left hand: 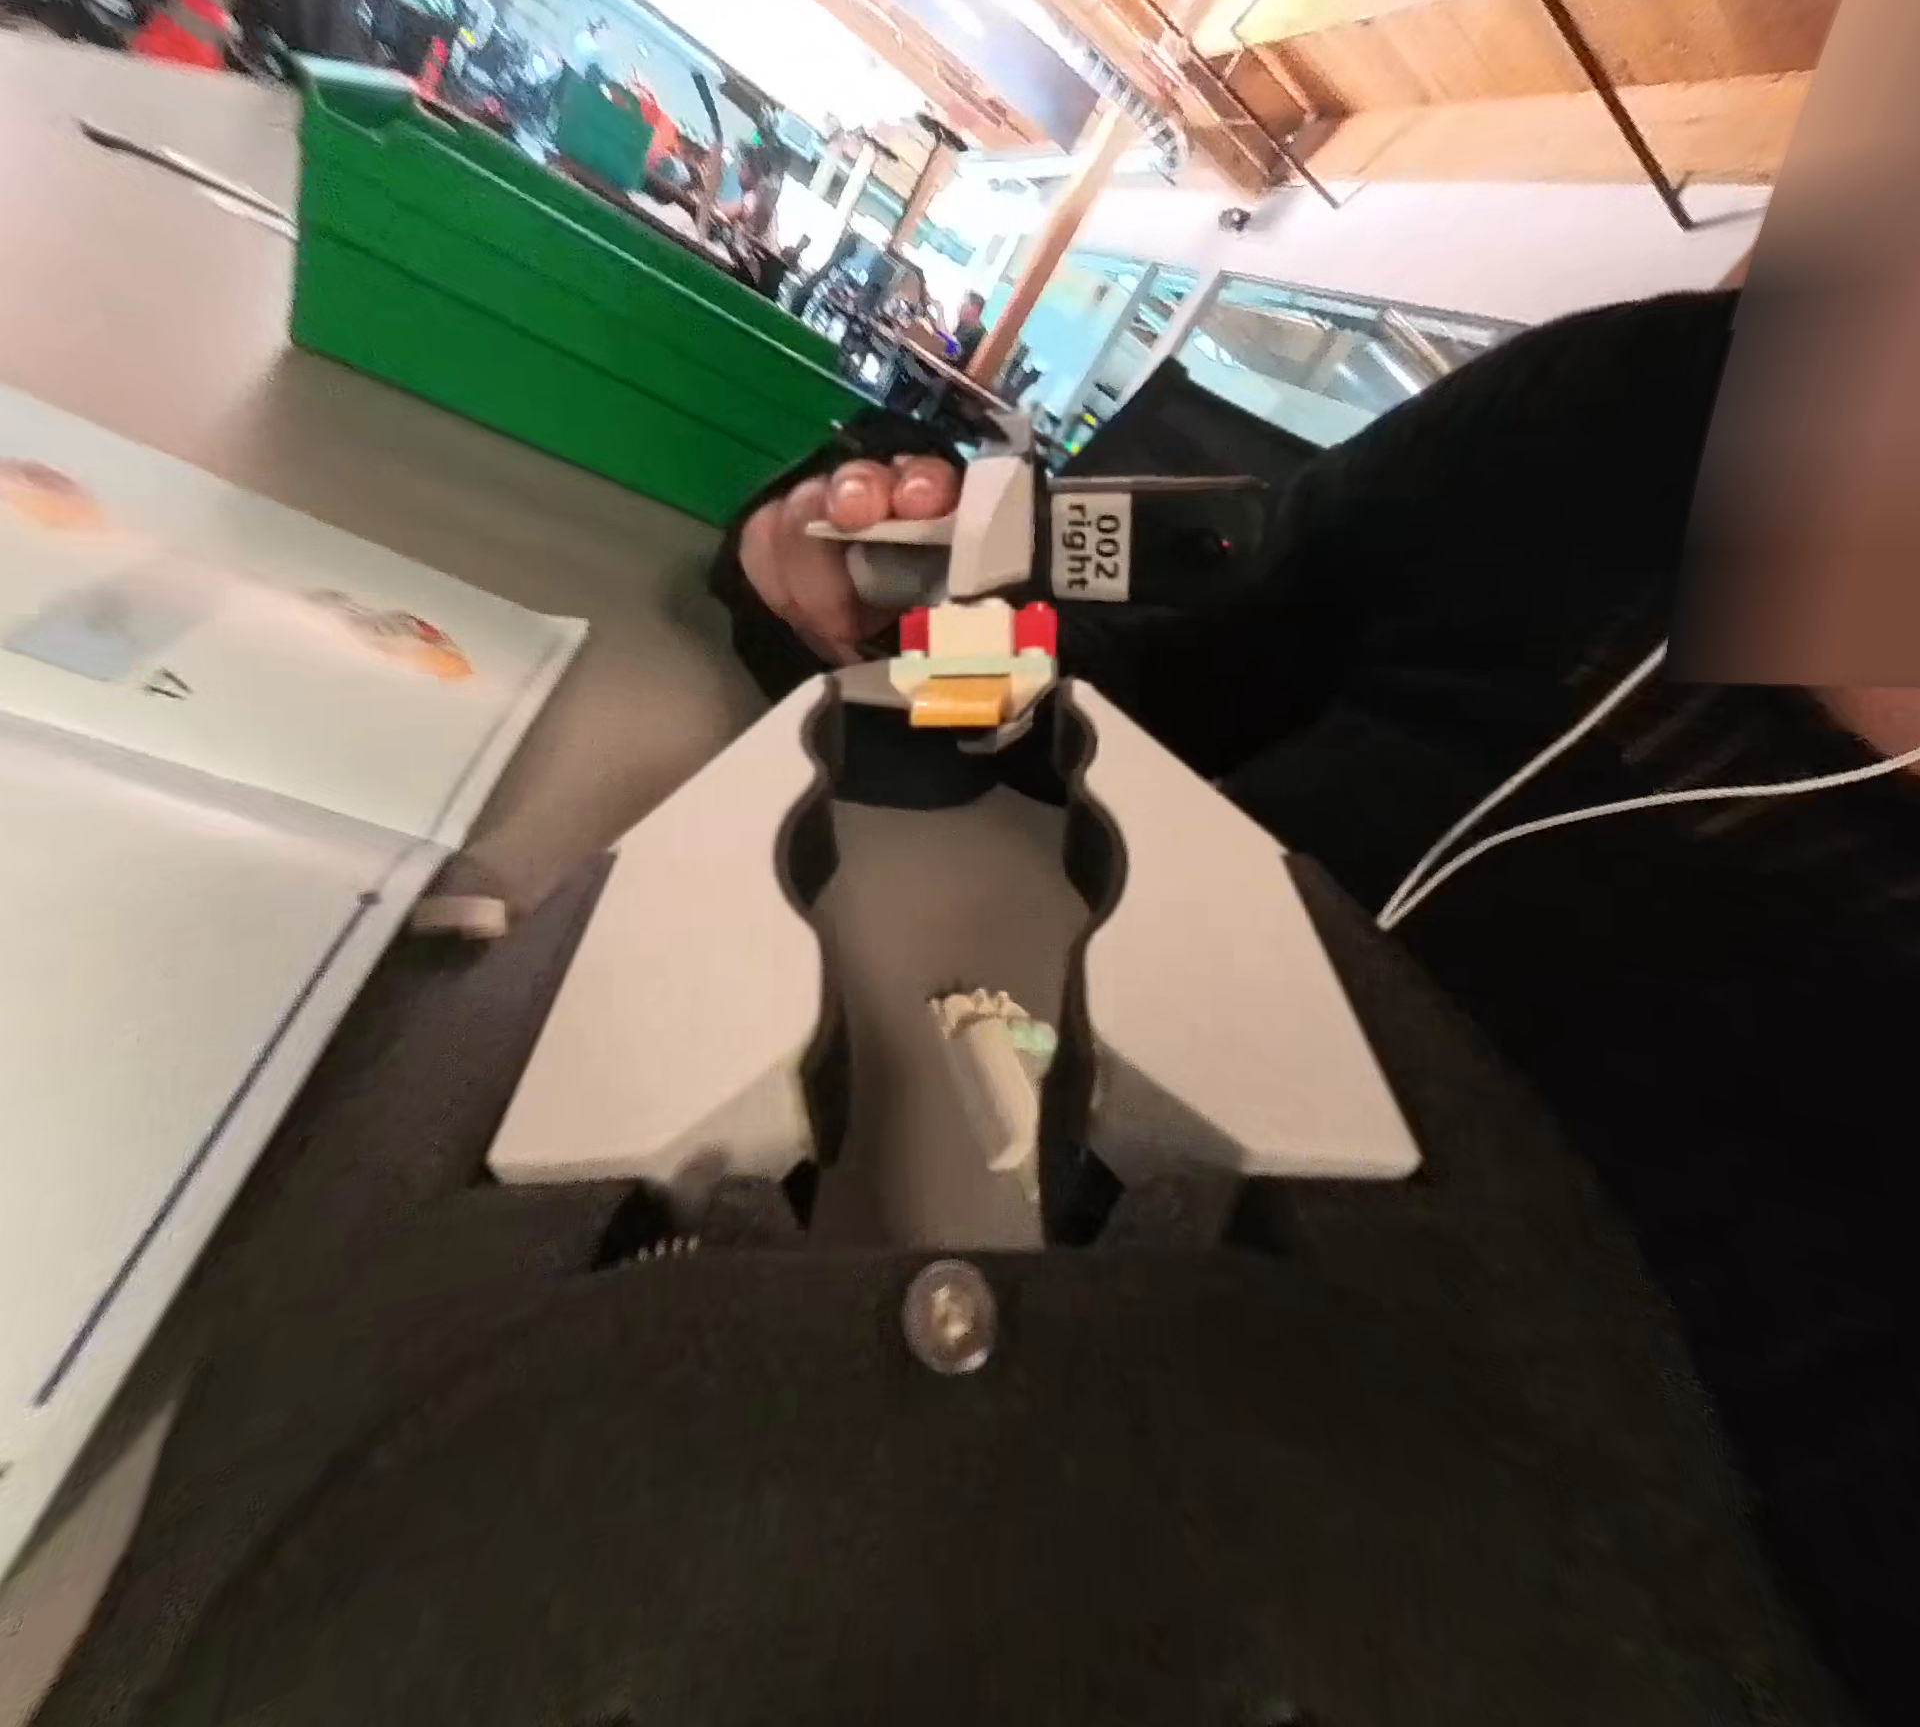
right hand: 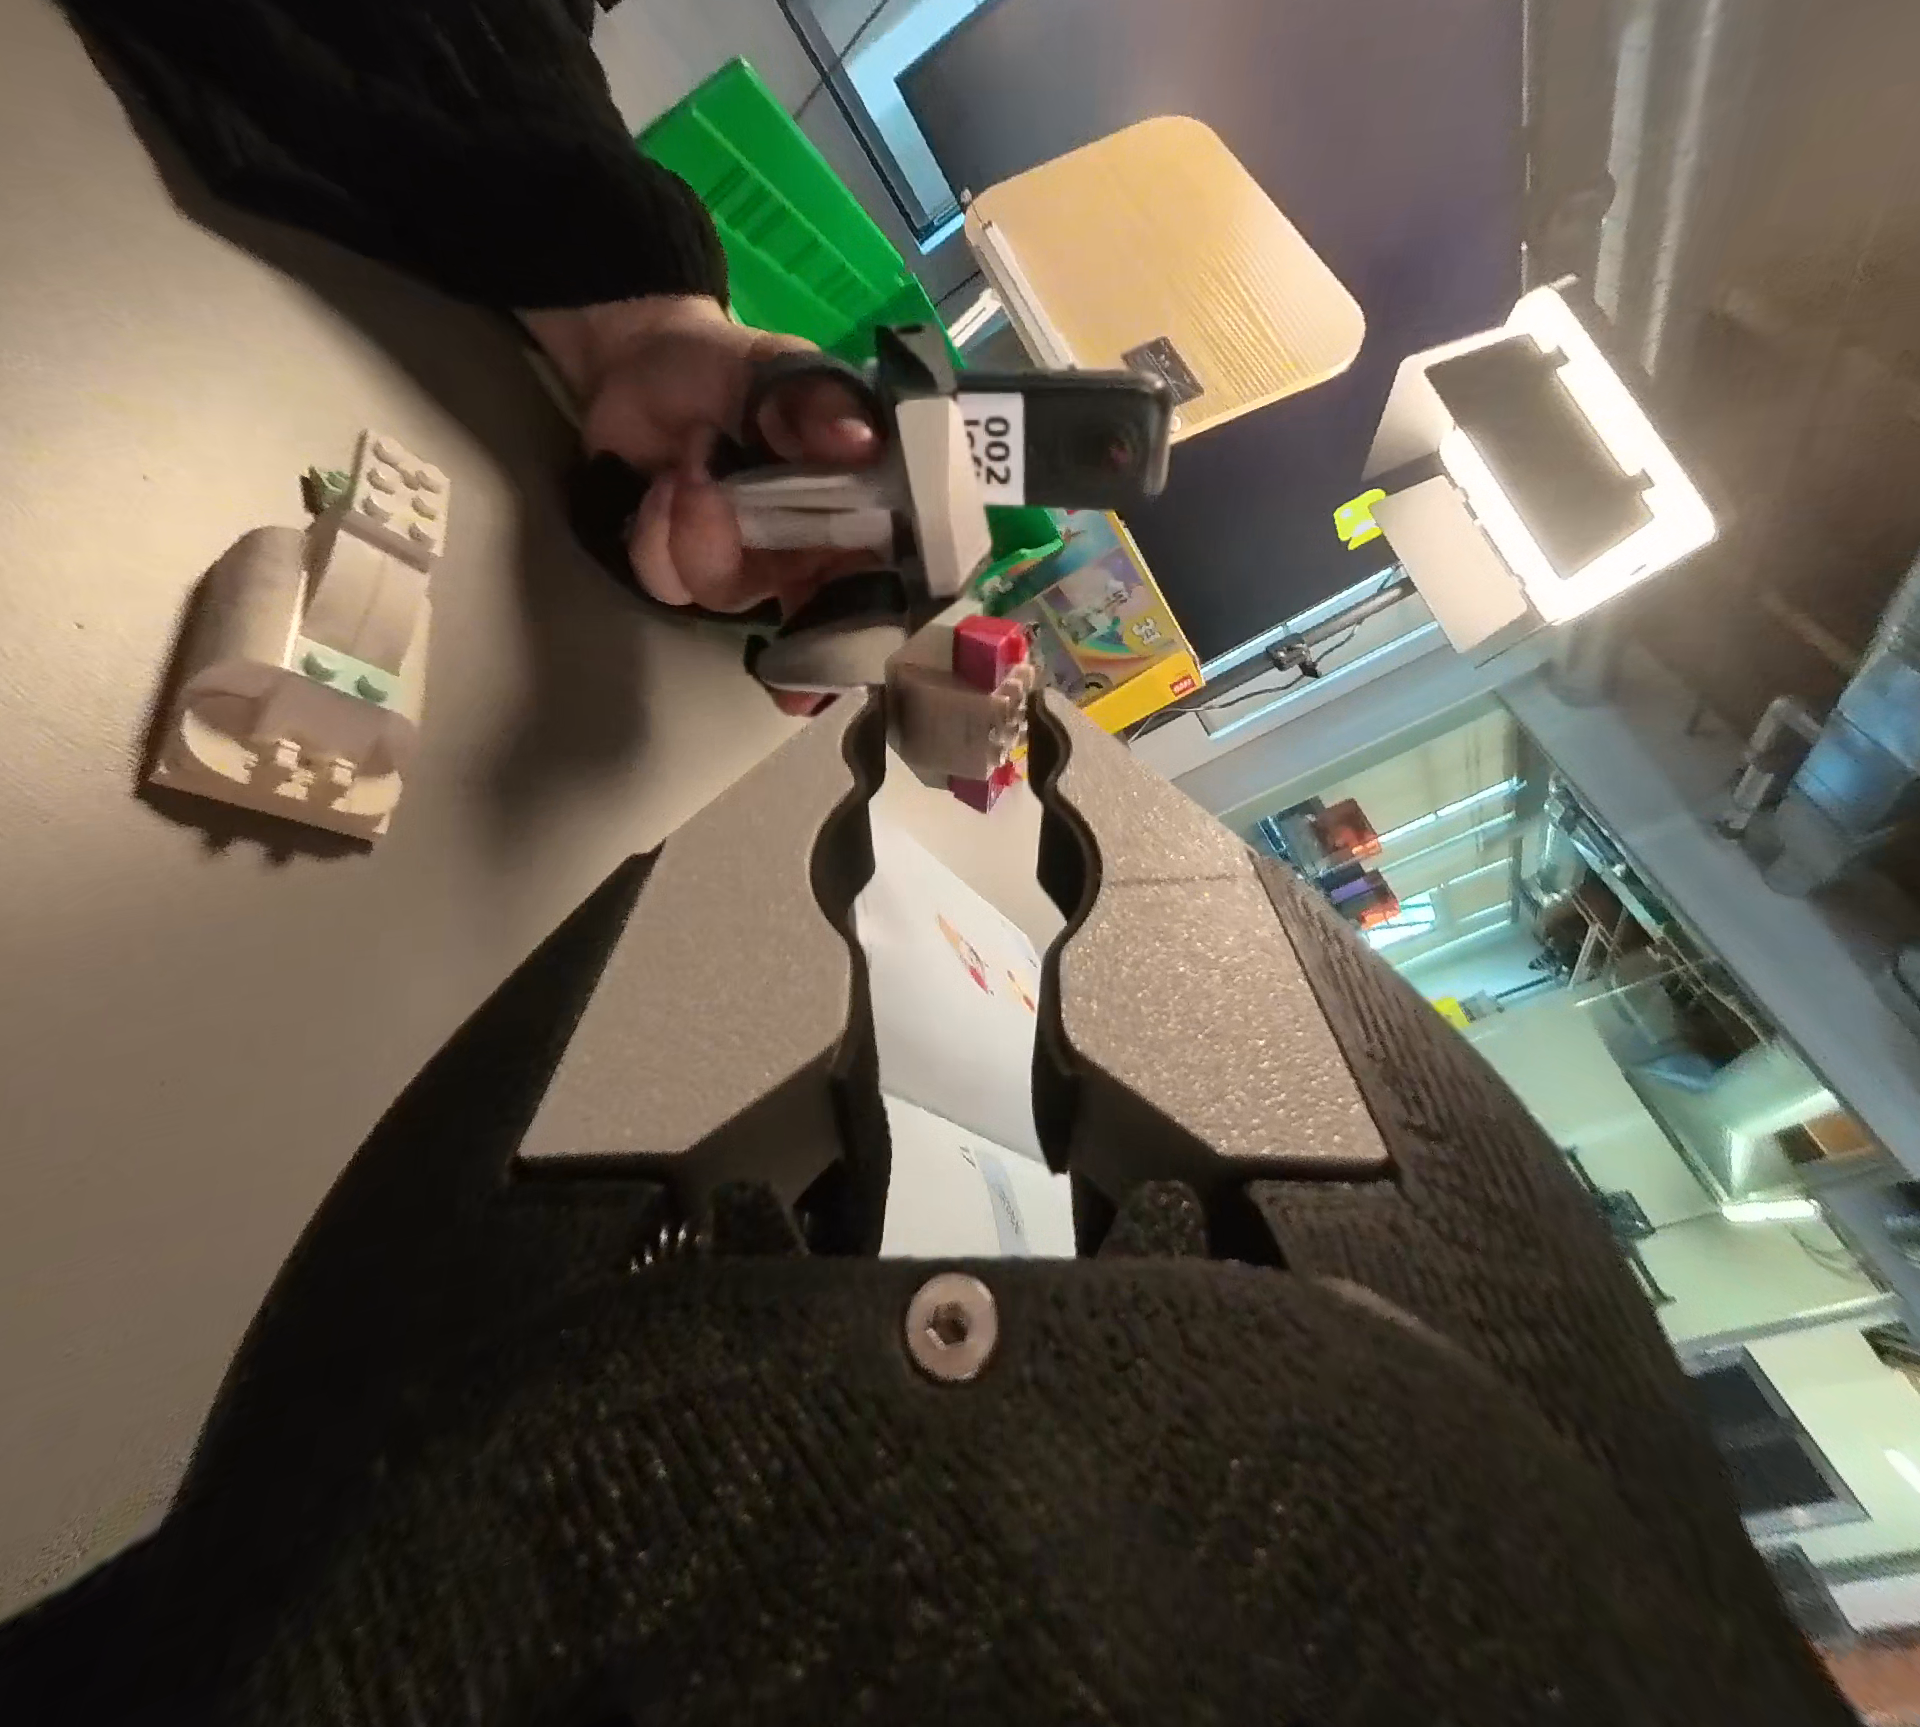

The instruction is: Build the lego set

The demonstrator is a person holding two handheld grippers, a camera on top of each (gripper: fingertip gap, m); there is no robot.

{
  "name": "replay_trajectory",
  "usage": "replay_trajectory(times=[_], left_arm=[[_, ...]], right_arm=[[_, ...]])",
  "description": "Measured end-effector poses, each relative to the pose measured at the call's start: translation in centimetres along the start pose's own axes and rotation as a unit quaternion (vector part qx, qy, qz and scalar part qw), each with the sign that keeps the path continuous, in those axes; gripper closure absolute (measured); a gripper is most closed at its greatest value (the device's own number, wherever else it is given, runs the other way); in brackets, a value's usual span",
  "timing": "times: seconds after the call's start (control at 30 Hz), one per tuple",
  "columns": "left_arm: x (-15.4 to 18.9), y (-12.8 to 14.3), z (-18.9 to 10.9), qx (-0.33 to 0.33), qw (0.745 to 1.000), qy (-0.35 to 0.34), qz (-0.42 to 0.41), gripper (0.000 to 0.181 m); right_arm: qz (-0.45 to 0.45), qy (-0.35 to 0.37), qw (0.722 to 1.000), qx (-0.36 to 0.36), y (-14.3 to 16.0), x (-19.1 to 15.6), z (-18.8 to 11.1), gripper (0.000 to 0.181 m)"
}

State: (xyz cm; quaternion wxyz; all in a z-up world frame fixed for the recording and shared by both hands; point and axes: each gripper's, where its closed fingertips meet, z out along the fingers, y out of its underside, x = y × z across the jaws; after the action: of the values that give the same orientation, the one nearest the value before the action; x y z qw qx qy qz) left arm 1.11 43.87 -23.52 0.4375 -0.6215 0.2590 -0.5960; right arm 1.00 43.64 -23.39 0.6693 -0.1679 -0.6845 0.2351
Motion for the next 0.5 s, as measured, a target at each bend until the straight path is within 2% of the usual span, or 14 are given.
replay_trajectory(times=[0.17, 0.27, 0.33, 0.37, 0.43, 0.5], left_arm=[[0.5, 0.2, 0.1, -0.003, 1.0, 0.018, -0.007, 0.166], [0.5, 0.3, 0.1, -0.003, 1.0, 0.014, -0.004, 0.166], [0.2, 0.2, 0.1, -0.001, 1.0, 0.0, -0.006, 0.166], [-0.1, 0.2, 0.0, 0.001, 1.0, -0.011, -0.005, 0.166], [-0.9, 0.4, -0.5, -0.013, 0.999, -0.051, 0.005, 0.166], [-2.0, 1.1, -1.0, -0.051, 0.992, -0.106, 0.037, 0.165]], right_arm=[[-0.001, -0.001, 1.0, -0.001, 0.1, -0.1, 0.0, 0.156], [-0.012, 0.001, 1.0, -0.004, 0.1, -0.1, 0.0, 0.156], [-0.031, 0.0, 0.999, -0.017, 0.6, -0.1, -0.2, 0.149], [-0.048, 0.002, 0.998, -0.033, 1.2, 0.1, -0.4, 0.144], [-0.098, 0.018, 0.99, -0.1, 3.8, 1.2, -1.1, 0.147], [-0.152, 0.072, 0.97, -0.174, 6.7, 3.3, -2.2, 0.15]])
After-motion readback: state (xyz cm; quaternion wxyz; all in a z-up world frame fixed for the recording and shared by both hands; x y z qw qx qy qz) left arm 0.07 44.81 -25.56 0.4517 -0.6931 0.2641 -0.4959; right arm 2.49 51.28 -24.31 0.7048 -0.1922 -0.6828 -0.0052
